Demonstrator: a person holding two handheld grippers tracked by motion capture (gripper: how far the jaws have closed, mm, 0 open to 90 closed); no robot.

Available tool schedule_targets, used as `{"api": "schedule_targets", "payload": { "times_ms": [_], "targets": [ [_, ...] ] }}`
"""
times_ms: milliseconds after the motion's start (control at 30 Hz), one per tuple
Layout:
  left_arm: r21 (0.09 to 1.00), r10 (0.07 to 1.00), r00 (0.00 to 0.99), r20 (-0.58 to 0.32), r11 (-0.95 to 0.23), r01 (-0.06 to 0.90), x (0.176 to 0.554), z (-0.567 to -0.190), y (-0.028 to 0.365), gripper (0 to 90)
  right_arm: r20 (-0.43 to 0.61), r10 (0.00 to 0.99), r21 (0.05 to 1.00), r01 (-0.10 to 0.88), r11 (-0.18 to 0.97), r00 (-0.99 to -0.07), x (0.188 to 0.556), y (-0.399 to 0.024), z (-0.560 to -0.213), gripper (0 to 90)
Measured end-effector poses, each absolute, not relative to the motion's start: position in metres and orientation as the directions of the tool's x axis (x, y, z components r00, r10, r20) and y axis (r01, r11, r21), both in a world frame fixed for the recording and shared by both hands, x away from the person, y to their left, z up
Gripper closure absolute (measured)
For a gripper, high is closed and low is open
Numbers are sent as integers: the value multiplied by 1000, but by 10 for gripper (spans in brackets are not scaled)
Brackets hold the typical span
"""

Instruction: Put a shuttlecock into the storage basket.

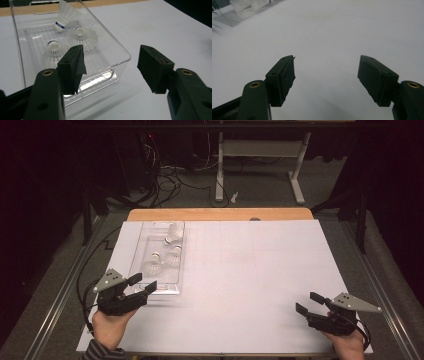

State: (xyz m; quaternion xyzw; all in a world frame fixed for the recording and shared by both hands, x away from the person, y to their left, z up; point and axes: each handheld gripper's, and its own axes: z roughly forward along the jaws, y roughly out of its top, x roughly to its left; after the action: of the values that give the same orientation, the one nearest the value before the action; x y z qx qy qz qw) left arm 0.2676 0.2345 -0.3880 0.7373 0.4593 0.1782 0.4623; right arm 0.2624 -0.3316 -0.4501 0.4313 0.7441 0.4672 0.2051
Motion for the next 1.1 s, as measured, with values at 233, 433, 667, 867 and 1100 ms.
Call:
{"api": "schedule_targets", "payload": {
  "times_ms": [233,433,667,867,1100],
  "targets": [
    [840,842,509,-180,-138,525,265,-394,238,391,97,833,872,451,193,-544,262,-331,-450,303],
    [834,843,505,-185,-137,535,263,-399,240,391,97,834,871,451,193,-544,263,-331,-450,303],
    [828,843,500,-197,-129,545,263,-403,242,389,96,832,870,452,196,-546,263,-331,-450,303],
    [824,843,502,-194,-137,549,262,-407,241,389,97,833,871,451,194,-544,263,-331,-450,303],
    [817,844,497,-201,-136,561,261,-414,241,388,97,834,871,452,193,-543,263,-331,-450,303]
  ]
}}
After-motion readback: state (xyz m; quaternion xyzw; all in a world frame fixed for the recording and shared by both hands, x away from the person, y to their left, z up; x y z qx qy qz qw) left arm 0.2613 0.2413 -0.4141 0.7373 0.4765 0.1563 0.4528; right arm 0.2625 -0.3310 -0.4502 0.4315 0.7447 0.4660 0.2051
